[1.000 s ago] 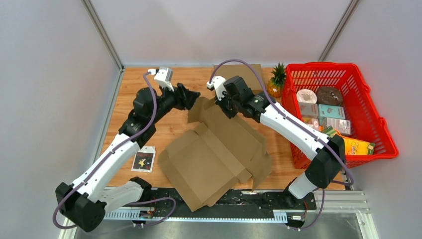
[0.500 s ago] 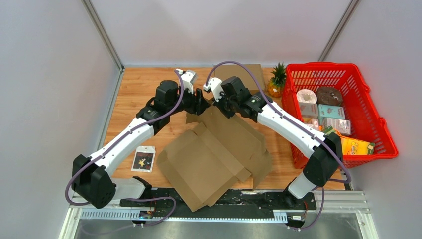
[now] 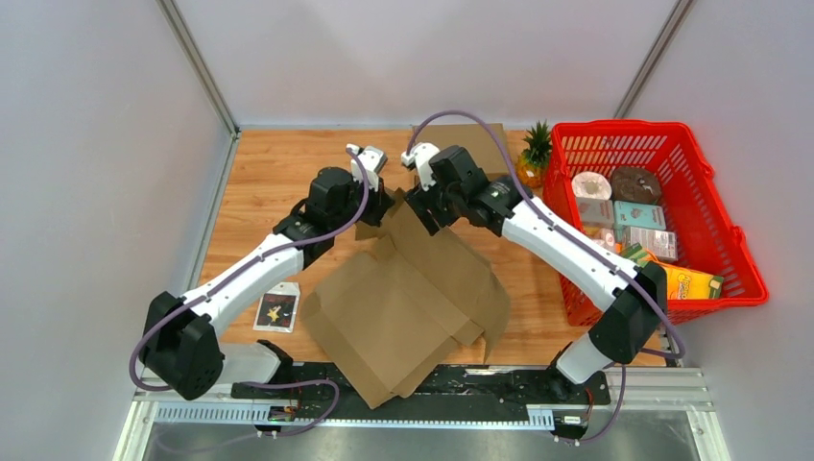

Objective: Fold the paper box

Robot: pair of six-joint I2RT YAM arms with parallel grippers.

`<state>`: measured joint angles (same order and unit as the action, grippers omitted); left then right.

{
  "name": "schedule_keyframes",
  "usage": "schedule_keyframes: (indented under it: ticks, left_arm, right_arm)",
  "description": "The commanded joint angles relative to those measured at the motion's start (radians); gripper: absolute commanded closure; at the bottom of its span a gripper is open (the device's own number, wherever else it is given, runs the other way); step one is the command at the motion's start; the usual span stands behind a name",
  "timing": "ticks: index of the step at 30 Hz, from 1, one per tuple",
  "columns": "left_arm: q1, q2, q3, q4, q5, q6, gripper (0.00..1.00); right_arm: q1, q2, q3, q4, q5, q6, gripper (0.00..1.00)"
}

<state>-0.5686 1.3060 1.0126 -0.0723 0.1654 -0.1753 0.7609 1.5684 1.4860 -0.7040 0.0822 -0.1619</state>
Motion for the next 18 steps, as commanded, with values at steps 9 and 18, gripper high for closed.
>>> schedule_keyframes:
  ticks: [9, 18]
  left_arm:
    - [-0.036, -0.146, -0.16, 0.134, -0.51, -0.231, 1.0]
    - [-0.062, -0.189, -0.261, 0.25, -0.567, -0.349, 1.0]
  right_arm:
    - [0.023, -0.313, 0.022, -0.024, -0.177, 1.033, 0.0]
    - [0.032, -0.387, -0.228, 0.198, 0.037, 1.635, 0.0]
